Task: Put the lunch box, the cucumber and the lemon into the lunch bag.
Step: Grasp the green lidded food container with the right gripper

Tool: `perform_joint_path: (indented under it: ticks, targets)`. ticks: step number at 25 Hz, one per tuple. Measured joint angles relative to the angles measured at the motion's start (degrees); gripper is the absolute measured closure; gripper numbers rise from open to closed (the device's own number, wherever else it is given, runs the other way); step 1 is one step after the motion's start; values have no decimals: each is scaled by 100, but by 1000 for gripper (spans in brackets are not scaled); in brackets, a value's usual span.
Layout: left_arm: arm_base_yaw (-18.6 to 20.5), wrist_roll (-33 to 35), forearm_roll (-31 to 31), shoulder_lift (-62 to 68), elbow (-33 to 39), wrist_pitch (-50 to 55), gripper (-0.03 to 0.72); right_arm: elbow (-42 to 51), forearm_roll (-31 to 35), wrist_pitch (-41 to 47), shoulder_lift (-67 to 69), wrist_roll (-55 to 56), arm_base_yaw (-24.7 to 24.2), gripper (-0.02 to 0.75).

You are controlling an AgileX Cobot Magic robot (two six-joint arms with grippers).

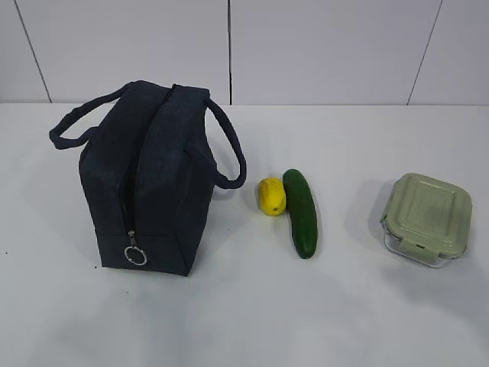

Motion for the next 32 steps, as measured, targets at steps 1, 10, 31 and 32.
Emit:
perform_joint_path:
  ticks: [1,10,31,32]
  targets:
    - [0,0,9,0,0,0,445,0,95,-149,174,9,0,224]
    - [0,0,13,0,0,0,445,0,1321,-1306,1985,-305,0,224]
    - [0,0,13,0,0,0,445,-12,6343,989,4429,-5577,-2390,225]
    - [0,0,13,0,0,0,445,-12,6343,1178,4540,-5821,-2622,225]
